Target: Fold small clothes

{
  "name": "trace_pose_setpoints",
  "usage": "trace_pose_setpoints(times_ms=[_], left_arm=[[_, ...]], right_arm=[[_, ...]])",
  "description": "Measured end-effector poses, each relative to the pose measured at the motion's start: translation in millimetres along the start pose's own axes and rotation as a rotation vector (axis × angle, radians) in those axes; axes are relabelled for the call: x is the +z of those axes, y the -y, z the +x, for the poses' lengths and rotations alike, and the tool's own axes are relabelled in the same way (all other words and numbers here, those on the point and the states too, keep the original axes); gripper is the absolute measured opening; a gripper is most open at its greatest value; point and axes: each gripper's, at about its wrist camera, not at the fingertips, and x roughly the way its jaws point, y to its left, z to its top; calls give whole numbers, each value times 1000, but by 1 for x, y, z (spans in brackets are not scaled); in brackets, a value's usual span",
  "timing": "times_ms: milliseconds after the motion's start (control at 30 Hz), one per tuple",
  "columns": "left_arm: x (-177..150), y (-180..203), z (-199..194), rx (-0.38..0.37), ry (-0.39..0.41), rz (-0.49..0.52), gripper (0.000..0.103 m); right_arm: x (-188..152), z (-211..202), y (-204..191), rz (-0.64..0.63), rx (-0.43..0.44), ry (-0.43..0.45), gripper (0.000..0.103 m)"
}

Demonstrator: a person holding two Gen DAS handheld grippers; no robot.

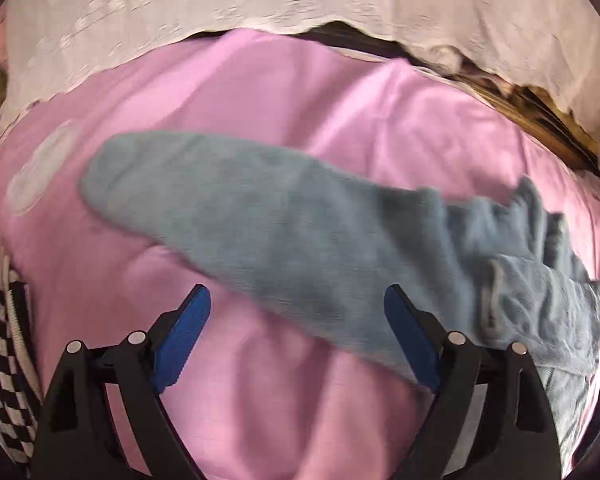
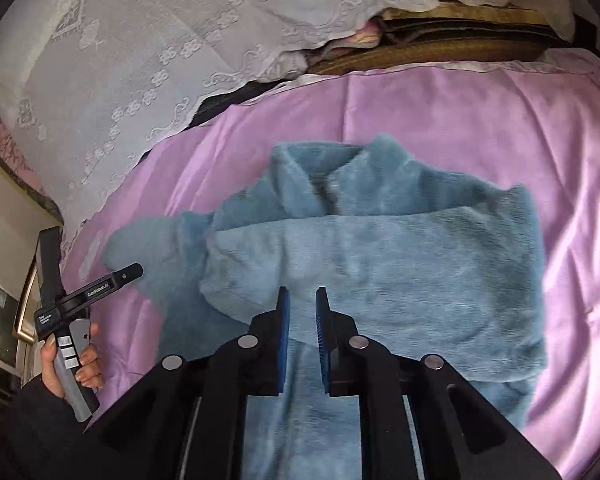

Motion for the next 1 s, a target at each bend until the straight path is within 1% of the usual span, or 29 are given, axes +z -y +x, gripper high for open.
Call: trace_pose_setpoints(times_ms=[33,67,100,200,267,300,367,433,467,500,567,600,633,667,700,733,767,833,933,967,1000], left_arm=[[4,-26,4,13,-10,-52,86],[9,-50,7,22,-19,-97,86],[14,-73,11,34,-26,-134,86],[35,-128,22,58,-45,-222,86],[48,-157,33,33,-61,-285,86],[54,-167,39,5,-73,-313,86],[63,-176,50,-24,-80,-337,86],[72,-176,57,-34,-70,-331,86],[75,-174,60,-39,-62,-325,86],[76,-173,62,-39,-55,-324,86],[78,-172,65,-36,-33,-335,86],[77,-172,64,-36,-16,-344,80],[75,-173,61,-37,2,-344,60],[75,-173,60,-39,10,-336,49],[75,-173,59,-49,13,-333,32],[75,-174,58,-73,16,-339,17],[76,-174,55,-85,23,-345,15],[78,-169,42,-89,55,-343,10],[80,-154,15,-90,109,-310,9],[81,-147,3,-85,127,-288,9],[83,-136,-9,-84,148,-258,9]], right_arm=[[2,9,-23,-26,22,-4,27],[4,19,-47,-53,42,-6,35],[2,30,-70,-82,67,-14,37],[-5,65,-141,-179,143,-47,37],[-14,87,-184,-265,156,-61,37],[-19,98,-203,-309,154,-64,37],[-23,118,-233,-388,133,-69,38],[-25,137,-253,-464,82,-69,38],[-24,147,-259,-497,43,-67,39],[-23,157,-262,-520,5,-74,41],[-21,180,-261,-542,-58,-125,42],[-23,186,-257,-542,-68,-139,41],[-24,189,-255,-547,-79,-140,40],[-28,190,-254,-557,-87,-136,36],[-29,188,-253,-562,-99,-122,23],[-29,186,-252,-555,-98,-109,18],[-29,183,-250,-537,-85,-103,15],[-23,178,-244,-497,-61,-103,15],[-20,164,-238,-468,-38,-80,15],[-20,157,-237,-459,-12,-79,16],[-17,149,-235,-436,38,-82,20]])
